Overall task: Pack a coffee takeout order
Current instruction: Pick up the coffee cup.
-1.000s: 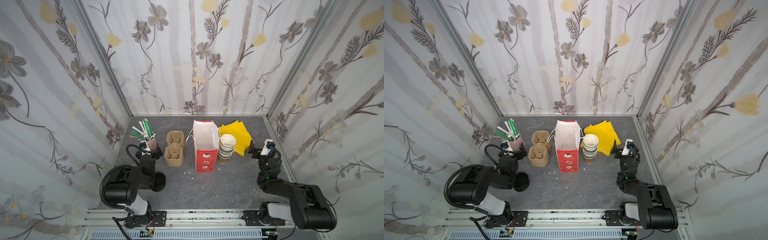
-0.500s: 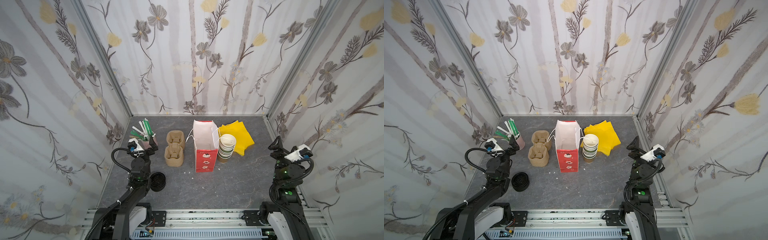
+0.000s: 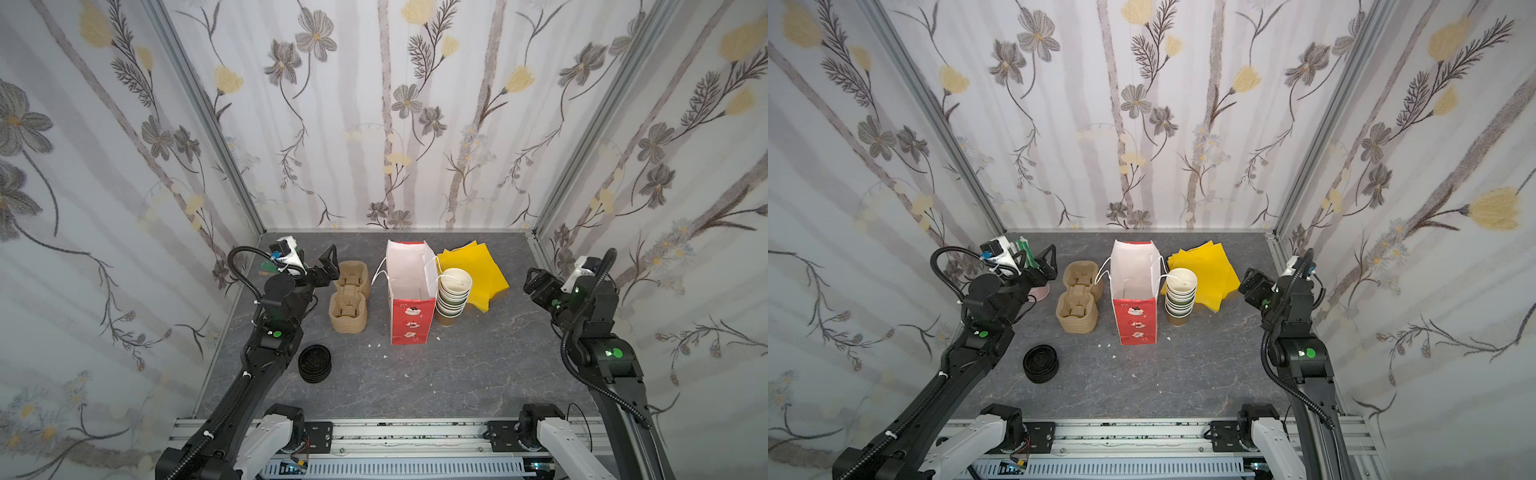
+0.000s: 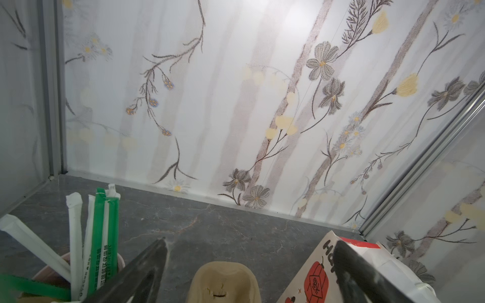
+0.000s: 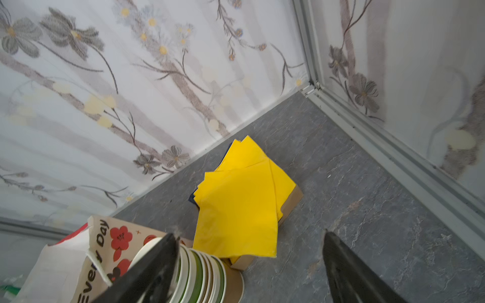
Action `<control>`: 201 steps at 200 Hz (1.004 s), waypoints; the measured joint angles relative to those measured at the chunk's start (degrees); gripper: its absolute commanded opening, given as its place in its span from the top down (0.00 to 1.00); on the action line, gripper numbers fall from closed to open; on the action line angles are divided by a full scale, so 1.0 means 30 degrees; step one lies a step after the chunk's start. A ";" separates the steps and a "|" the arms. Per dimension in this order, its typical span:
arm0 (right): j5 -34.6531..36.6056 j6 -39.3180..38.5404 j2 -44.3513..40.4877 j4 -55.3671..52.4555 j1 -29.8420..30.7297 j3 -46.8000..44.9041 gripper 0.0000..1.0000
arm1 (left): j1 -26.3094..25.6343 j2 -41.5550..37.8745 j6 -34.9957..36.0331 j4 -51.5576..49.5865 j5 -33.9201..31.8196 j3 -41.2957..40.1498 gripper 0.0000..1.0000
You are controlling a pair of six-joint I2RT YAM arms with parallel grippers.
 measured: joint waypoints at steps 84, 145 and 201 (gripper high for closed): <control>-0.0503 0.1923 0.6244 -0.4044 0.5479 0.5384 0.32 | -0.4867 -0.0095 -0.4444 -0.3585 -0.0656 0.0903 0.00; 0.0503 0.2076 1.0688 -0.5231 0.7009 0.7664 0.40 | -0.5763 0.0153 -0.4983 -0.4116 -0.1107 0.1151 0.00; 0.1115 0.2025 1.2174 -0.6171 0.7322 0.8335 0.62 | -0.5792 -0.0233 -0.5005 -0.4371 -0.1486 0.1020 0.00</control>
